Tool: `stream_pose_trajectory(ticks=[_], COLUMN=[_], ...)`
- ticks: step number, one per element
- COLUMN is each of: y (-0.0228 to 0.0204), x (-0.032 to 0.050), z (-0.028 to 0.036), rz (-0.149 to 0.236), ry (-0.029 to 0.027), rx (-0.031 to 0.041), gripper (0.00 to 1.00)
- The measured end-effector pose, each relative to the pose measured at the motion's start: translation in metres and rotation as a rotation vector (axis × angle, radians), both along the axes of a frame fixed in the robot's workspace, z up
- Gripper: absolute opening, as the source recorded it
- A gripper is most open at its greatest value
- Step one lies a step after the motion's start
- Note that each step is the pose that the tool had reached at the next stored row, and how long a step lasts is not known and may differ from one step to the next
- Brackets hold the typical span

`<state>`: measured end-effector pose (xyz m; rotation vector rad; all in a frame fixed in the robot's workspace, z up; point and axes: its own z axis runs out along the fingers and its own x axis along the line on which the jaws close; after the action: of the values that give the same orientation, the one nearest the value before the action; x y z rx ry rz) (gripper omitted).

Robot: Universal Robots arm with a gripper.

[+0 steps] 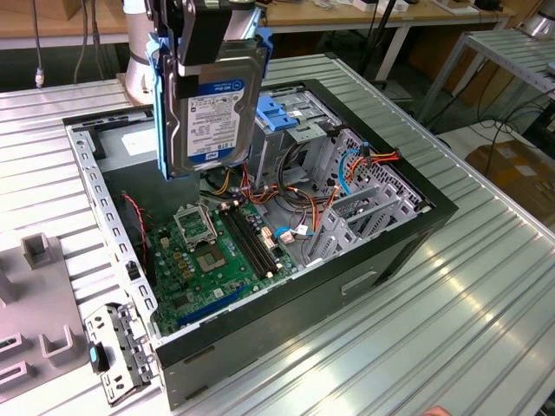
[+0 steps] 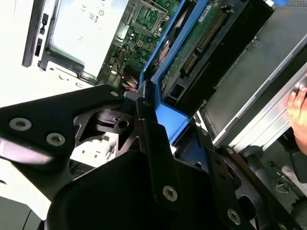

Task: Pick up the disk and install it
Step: 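Insert the disk into the insertion slot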

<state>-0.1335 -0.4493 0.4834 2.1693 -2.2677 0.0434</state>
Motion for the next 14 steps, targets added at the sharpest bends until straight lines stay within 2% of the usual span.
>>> stream_pose_trajectory(ticks=[5,8,12,14], y=[-0.0053,-0.0073,-0.0080,-0.0089], x=[0.0059,0.0182,0.0282,0.0370], z=[-0.0001,0.0000,0.0000,0.0000], rz=[0.000,0.000,0.000,0.000], ry=[-0.0001,0.0000,0.0000,0.0000], rx=[0.0001,0.0000,0.0001,0.0000], gripper=[0.37,0.37,0.37,0.37])
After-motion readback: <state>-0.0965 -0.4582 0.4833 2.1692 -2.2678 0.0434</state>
